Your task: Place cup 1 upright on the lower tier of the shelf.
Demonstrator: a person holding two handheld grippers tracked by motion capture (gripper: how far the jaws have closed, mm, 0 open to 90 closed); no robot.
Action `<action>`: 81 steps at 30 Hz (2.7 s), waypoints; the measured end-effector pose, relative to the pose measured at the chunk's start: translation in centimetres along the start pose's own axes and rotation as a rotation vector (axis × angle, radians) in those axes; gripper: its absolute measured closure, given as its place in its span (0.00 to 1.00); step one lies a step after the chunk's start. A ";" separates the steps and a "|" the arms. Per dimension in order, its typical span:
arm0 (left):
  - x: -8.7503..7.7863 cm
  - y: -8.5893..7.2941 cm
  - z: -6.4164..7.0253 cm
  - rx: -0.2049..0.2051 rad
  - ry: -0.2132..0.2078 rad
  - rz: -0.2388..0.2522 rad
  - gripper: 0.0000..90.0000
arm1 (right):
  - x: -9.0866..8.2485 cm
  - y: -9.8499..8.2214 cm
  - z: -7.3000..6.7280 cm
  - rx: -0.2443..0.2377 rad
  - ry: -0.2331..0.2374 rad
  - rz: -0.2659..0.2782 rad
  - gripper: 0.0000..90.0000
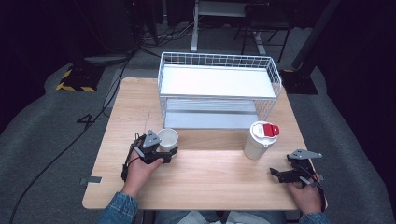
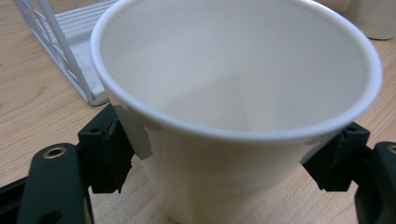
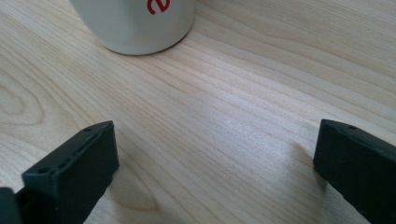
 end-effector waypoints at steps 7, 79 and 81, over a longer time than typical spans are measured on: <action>-0.1 0.0 0.1 0.000 -0.003 -0.004 0.24 | 0.0 0.0 0.0 0.000 -0.002 -0.001 0.00; 7.2 12.3 2.3 0.016 -0.029 0.085 0.24 | 0.0 0.0 0.0 -0.002 -0.004 -0.001 0.00; 7.5 12.5 2.3 0.018 -0.022 0.085 0.24 | 0.0 0.1 0.0 -0.002 -0.002 -0.001 0.00</action>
Point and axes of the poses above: each handheld gripper's, and its own axes: x roughly forward along the jaws, y roughly out of its top, z roughly to its right, the point moved 8 cm from there along x, roughly forward along the jaws, and after that the axes turned 5 degrees about -y, right-handed, at the moved point
